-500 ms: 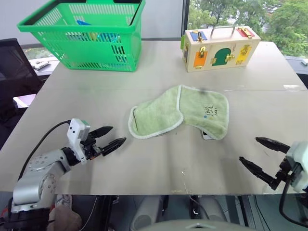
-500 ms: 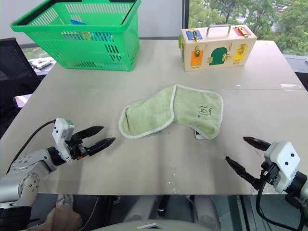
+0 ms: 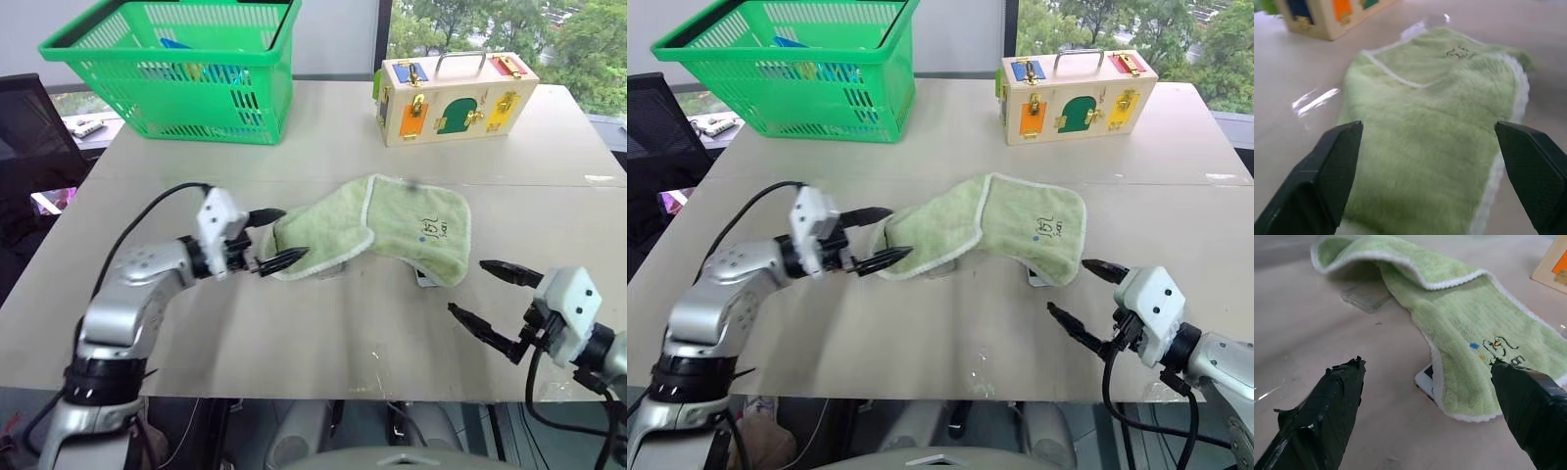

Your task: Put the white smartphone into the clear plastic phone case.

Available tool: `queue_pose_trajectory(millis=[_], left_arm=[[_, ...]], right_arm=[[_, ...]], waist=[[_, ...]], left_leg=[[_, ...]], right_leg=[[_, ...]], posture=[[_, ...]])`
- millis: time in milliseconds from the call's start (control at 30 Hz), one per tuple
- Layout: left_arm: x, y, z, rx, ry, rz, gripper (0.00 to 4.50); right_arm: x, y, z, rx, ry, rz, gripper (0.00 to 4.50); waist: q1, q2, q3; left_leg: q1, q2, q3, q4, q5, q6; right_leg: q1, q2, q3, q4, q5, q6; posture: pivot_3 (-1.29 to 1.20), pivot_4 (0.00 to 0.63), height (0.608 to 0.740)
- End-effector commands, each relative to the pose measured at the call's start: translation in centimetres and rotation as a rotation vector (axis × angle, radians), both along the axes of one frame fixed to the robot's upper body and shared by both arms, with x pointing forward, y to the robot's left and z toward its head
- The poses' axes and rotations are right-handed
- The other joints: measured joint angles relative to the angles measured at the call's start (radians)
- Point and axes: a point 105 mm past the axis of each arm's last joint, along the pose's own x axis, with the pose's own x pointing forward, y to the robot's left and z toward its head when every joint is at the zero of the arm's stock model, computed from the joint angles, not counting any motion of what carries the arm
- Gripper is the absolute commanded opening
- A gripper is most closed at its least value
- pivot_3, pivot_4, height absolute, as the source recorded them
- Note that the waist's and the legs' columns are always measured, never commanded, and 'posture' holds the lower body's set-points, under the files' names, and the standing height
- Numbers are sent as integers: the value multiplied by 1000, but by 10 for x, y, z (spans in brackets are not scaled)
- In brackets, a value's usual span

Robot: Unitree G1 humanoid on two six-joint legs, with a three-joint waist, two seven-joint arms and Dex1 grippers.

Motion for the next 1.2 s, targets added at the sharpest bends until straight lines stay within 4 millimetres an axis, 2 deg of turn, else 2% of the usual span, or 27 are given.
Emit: queue_pose_trajectory(millis=[33,100,167,267,367,400,467,567,633,700,867,967,1067,1133,1200], left_arm=[[10,-9,-18,138,-18,-52,4500],[18,-12,-26,193,-28,-69,3979],[24,-14,-28,200,-24,-80,3255],[28,-14,-31,231,-50,-117,1742],[34,-15,-21,162,-85,-112,281],[35,-15,-15,127,-94,-110,59],[37,-11,0,31,-99,-84,59],[41,6,28,-108,-130,-11,59],[45,16,39,-157,-146,38,59],[53,37,55,-213,-177,132,59],[69,116,93,-268,-315,476,59],[69,179,104,-132,-453,727,59],[57,239,115,26,-573,977,59],[46,265,124,43,-618,1092,59],[39,277,130,29,-644,1135,59]], right_arm=[[-6,7,7,-8,-36,18,4456],[-9,8,7,-11,-41,11,4500],[-12,9,7,-13,-46,2,4500],[-16,11,7,-13,-51,-11,4500],[-17,14,8,-9,-62,-29,4500],[-17,15,8,-7,-63,-32,4500],[-19,17,9,0,-63,-36,4500],[-20,20,10,12,-59,-33,4500],[-20,21,10,14,-58,-30,4500],[-17,21,12,23,-60,-19,4500],[-9,24,16,42,-66,9,4500],[-4,26,15,45,-63,34,4500],[1,27,15,47,-65,52,4500],[2,26,15,46,-65,57,4500],[3,26,14,46,-64,60,4500]], waist=[[-3,0,0],[-4,0,0],[-4,0,0],[-4,0,0],[-3,0,0],[-3,0,0],[-4,0,0],[-7,0,0],[-5,0,0],[-5,0,0],[-7,0,0],[-8,-1,0],[-5,-2,0],[-2,-4,0],[4,-6,-1]], left_leg=[[0,0,0,0,0,0],[0,0,0,0,0,0],[1,0,0,0,0,0],[0,0,-1,0,0,0],[0,0,-2,0,0,0],[0,0,-2,1,0,0],[0,0,-2,1,0,0],[0,0,-2,1,0,1],[0,0,-3,1,1,2],[1,0,-4,1,1,2],[1,0,-4,2,1,2],[1,0,-4,2,1,2],[1,0,-3,2,1,2],[1,-1,-4,2,1,2],[1,-1,-4,2,1,2]], right_leg=[[0,0,0,0,0,0],[0,0,0,0,0,0],[0,0,0,0,0,0],[0,0,-1,1,1,2],[0,0,-1,0,2,4],[0,0,-1,0,2,4],[0,0,-1,0,2,5],[0,0,-2,1,2,5],[0,1,-2,1,1,6],[1,1,-3,1,1,6],[2,1,-3,1,1,8],[1,1,-3,2,2,5],[1,1,-3,1,3,4],[1,1,-3,1,3,4],[1,1,-4,0,2,5]], posture=[[0,150,740],[0,150,740],[0,150,740],[0,150,740],[0,150,740],[0,150,740],[0,150,740],[0,150,740],[0,150,740],[0,150,740],[0,150,740],[0,150,740],[0,150,740],[0,150,740],[0,150,740]])
